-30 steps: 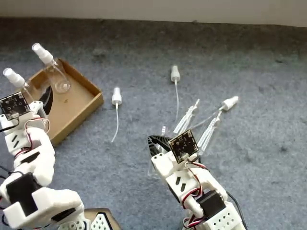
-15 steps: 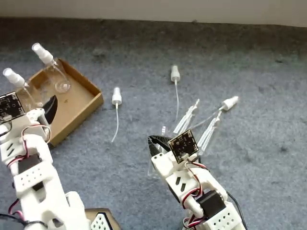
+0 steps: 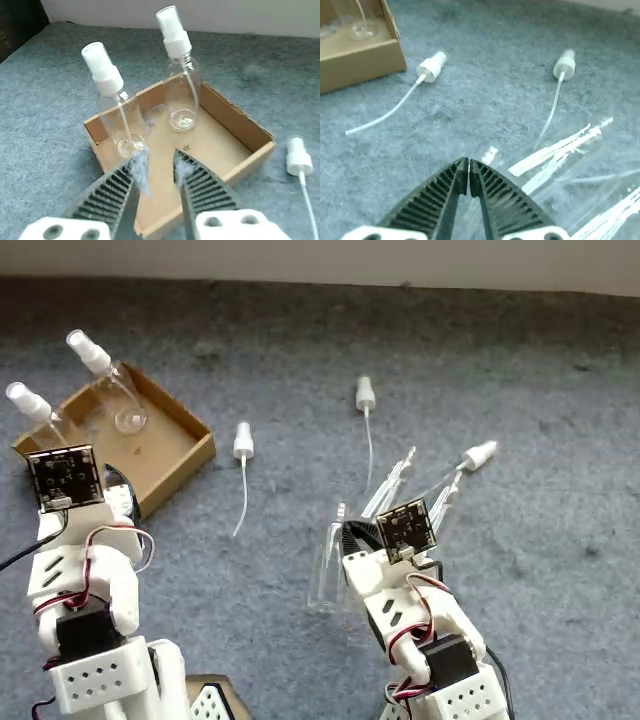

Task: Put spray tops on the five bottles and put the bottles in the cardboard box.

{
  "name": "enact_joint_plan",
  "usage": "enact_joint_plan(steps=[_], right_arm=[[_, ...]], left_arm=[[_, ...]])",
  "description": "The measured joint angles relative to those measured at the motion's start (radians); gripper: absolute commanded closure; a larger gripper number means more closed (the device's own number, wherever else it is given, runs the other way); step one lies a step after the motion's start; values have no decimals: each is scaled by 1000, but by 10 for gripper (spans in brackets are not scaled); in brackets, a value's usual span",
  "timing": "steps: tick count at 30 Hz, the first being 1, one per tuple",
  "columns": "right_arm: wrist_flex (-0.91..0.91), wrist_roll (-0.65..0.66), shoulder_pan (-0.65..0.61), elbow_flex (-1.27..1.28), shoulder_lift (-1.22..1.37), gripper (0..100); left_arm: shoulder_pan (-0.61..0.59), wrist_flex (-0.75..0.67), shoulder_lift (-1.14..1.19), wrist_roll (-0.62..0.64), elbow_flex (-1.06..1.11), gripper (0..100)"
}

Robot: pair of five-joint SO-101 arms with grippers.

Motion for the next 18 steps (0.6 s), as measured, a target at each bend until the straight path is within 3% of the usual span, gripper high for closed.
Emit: enact_joint_plan(steps=[6,13,18], right_arm=[[157,0,34,-57,0,992],[160,0,267,-95,-2,991],[160,0,334,-95,-2,991]], left_arm=[[137,199,-15,0,-132,993],[284,261,-15,0,-143,993],[364,325,-17,0,-143,993]])
